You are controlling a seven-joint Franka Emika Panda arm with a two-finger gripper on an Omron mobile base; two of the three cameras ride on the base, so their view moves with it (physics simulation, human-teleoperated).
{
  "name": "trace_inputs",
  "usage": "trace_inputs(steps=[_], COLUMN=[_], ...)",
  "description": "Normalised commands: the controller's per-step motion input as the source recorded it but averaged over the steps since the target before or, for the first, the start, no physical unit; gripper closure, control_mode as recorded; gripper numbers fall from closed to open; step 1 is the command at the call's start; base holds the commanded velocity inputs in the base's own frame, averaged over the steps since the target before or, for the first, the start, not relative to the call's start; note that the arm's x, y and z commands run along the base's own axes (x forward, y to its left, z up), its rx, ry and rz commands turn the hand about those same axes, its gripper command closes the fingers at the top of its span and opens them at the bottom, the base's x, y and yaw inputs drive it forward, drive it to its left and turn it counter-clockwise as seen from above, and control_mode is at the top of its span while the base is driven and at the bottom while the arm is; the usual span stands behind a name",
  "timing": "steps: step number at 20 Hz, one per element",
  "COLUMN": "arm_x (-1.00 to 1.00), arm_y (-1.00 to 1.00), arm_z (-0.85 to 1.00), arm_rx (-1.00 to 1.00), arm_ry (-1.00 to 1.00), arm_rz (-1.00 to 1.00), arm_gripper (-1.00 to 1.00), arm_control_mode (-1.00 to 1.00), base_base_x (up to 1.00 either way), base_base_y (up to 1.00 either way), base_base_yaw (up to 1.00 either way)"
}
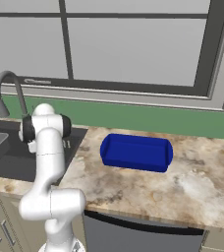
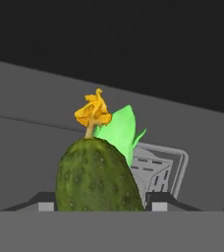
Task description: Pick up all produce items and place them in the sink. Turn on the sink faucet to wash them. Then turn the sink off and put them in the tray.
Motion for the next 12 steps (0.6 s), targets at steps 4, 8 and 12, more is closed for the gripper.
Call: trace_inputs(steps=[4, 8, 12], arm_x=[-0.18, -0.02, 0.01], arm_y=[0.00, 0.00, 0.00], arm_z=[-0.19, -0.23, -0.28], arm_rx=[0.00, 0.00, 0.00], arm_ry=[0.00, 0.01, 0.03], arm_rz=[-0.04, -0.03, -0.03], arm_gripper=[1.00, 1.00, 1.00], arm_control_mode=[-1.00, -1.00, -1.00], base_base_x=[0.00, 0.00, 0.00], base_base_y=[0.00, 0.00, 0.00], base_base_yaw=[0.00, 0.00, 0.00])
